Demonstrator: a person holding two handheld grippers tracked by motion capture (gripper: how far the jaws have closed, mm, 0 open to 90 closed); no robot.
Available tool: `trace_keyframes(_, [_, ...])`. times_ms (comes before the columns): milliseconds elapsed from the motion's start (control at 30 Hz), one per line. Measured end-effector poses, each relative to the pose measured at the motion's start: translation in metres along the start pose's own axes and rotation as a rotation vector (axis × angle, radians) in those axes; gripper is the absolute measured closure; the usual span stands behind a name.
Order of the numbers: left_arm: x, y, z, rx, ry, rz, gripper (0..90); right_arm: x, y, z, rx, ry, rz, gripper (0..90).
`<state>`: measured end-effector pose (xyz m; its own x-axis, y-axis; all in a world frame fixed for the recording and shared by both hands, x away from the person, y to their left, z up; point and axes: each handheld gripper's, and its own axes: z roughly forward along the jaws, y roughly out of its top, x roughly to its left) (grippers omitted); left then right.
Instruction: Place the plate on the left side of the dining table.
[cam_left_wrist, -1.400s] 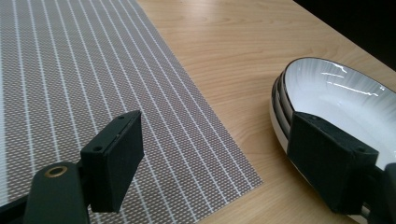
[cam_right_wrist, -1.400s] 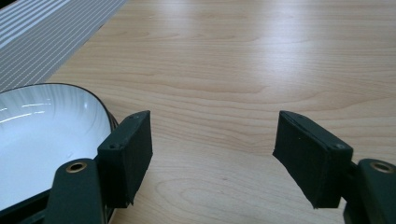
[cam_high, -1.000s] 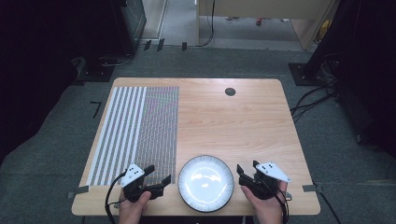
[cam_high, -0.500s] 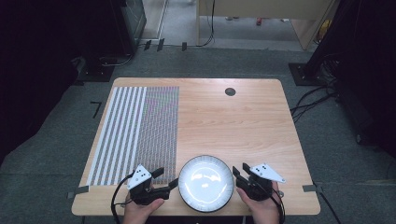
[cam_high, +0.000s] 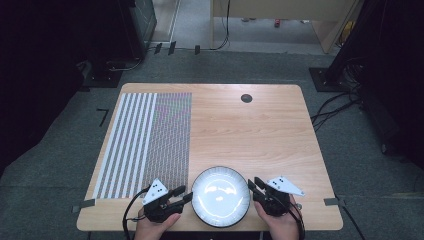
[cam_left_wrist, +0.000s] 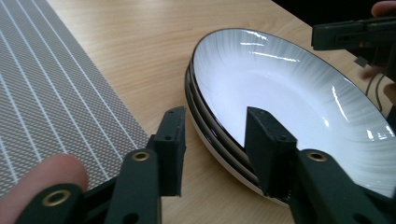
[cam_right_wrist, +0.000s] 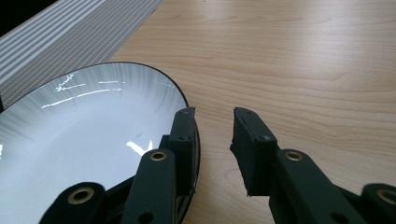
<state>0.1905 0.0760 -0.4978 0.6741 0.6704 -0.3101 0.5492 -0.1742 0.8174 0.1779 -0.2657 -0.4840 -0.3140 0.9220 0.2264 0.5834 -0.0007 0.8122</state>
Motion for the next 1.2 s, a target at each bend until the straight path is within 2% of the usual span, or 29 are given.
trace_keyframes(133, [-0.0015, -0.0004, 0.0015, 0.012, -0.026, 0.004, 66.1, -0.0005, 0.0001, -0.0013, 0.008, 0.019, 0.048, 72.2])
trace_keyframes(233, [-0.0017, -0.0005, 0.0021, 0.017, -0.033, 0.002, 66.5, -0.0003, 0.0018, -0.0045, 0.013, 0.040, 0.093, 79.0])
trace_keyframes(333, [-0.0014, -0.0006, 0.0024, 0.018, -0.041, -0.002, 67.1, 0.0003, 0.0028, -0.0051, 0.028, 0.043, 0.098, 81.8])
trace_keyframes(600, [-0.0003, -0.0007, 0.0034, 0.024, -0.056, -0.007, 67.4, -0.0006, 0.0011, -0.0020, 0.065, 0.062, 0.125, 81.8])
trace_keyframes(900, [0.0001, -0.0010, 0.0038, 0.021, -0.065, -0.009, 69.7, 0.0012, -0.0001, 0.0006, 0.090, 0.060, 0.127, 81.9])
trace_keyframes(1067, [-0.0001, -0.0011, 0.0038, 0.016, -0.060, -0.007, 71.0, 0.0038, -0.0010, 0.0029, 0.123, 0.054, 0.128, 81.9])
trace_keyframes(1200, [-0.0005, -0.0013, 0.0041, 0.012, -0.054, -0.011, 71.7, 0.0014, -0.0009, 0.0030, 0.141, 0.068, 0.170, 82.0])
